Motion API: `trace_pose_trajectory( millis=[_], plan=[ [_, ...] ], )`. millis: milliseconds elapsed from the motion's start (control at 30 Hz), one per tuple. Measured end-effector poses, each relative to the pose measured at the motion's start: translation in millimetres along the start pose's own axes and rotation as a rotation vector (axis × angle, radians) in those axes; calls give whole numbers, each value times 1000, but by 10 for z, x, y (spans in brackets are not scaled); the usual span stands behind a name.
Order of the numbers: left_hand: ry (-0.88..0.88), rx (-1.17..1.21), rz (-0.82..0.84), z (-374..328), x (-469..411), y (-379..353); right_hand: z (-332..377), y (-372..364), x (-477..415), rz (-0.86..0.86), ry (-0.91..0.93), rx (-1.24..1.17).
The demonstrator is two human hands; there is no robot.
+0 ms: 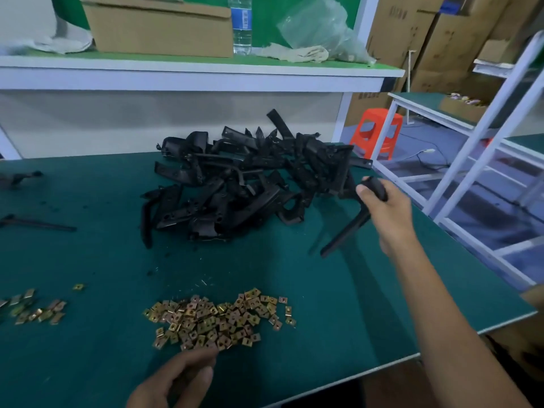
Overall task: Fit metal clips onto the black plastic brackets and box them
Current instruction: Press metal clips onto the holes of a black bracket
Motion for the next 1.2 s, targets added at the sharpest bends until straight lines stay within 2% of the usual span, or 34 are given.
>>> trace_pose_trajectory(
  millis=[67, 200, 300, 367, 433, 533, 600, 733, 867, 967, 1000, 1200],
  plan=[
    [-52, -38, 118, -167, 2, 6, 204, 30, 197, 209, -7, -135],
    [-46, 52, 152, -314, -51, -158, 405, -189, 966, 701, -79, -282],
    [-75, 63, 214, -481, 19, -332, 394, -451, 1596, 955, -154, -285],
    [-57, 57, 244, -539, -3, -377, 364, -586, 1896, 1054, -209, -329],
    [-1, 80, 228, -551, -45, -357, 309, -661, 2046, 1019, -233, -396],
    [-15, 47, 68, -558, -64, -230, 140, -726, 2197, 894, -310, -491],
    [-17, 66, 0, -520, -76, -201, 19, -803, 2364, 913, -396, -542],
    [5, 54, 19, -426, -123, -283, -145, -888, 2521, 812, -384, -487],
    [-85, -289, -91, -255, -358, -65, -274, -865, 2491, 711, -487, -513],
    [-181, -906, -100, -76, -608, 34, -305, -886, 2488, 718, -509, -562],
    [-162, -990, -84, -24, -655, 39, -308, -901, 2499, 732, -500, -557],
    [-302, -960, -169, -62, -728, 36, -320, -946, 2528, 794, -416, -515]
  ],
)
Point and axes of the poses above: each hand's wrist, its own x-axis away from the middle knuckle, its own y-axis out of the back of the hand, z = x × y, the point moved 5 cm from there along -x, towards the middle knuckle, and after that the axes turned 1 degree about x, right-handed, at the moved point
